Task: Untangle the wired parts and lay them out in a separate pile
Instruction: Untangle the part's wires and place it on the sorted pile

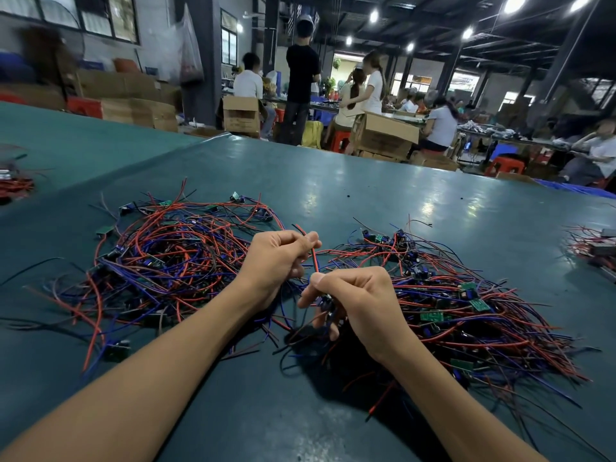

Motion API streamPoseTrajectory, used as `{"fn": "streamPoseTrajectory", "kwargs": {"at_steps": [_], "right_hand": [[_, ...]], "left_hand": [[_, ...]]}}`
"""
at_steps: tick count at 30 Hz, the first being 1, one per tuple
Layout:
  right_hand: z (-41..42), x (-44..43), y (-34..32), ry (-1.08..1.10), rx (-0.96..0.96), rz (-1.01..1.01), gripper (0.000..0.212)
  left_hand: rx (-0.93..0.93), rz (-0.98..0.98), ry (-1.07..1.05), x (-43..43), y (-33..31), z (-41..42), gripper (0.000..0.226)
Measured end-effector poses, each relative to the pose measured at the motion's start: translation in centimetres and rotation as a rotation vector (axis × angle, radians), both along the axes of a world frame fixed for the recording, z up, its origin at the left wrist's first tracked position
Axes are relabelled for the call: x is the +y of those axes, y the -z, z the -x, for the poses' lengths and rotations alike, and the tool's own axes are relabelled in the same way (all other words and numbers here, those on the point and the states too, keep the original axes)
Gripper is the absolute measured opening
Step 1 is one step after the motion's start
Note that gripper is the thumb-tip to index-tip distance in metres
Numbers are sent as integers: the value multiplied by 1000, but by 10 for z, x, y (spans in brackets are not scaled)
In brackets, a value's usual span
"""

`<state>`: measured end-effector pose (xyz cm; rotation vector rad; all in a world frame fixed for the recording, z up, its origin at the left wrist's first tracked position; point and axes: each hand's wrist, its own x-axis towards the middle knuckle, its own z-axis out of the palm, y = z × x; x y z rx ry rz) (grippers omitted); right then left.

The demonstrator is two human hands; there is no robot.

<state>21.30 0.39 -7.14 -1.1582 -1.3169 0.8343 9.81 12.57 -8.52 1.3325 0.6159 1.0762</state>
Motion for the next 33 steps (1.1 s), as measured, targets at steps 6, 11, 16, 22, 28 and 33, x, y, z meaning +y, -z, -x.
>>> {"fn": "streamPoseTrajectory", "kwargs": {"at_steps": [6,11,16,22,28,33], "right_hand": [[4,-5,-5,15,-15,-17,33],[22,-16,-10,-144,-12,-53,31],[26,-15,-11,-108,117,-113,33],[10,-10,-17,48,279,-110,34],[10,-6,-17,-26,409,39,31],[12,-6,-20,-170,491,210,28]], "left_hand": [[-20,60,-21,1,0,-2,25],[-167,270,-62,17,-4,4,18],[-333,450,83,19,-8,10,63],[-240,338,309,3,-12,9,70],[-216,172,378,-13,-11,2,37],[-420,254,344,-9,-14,5,23]]}}
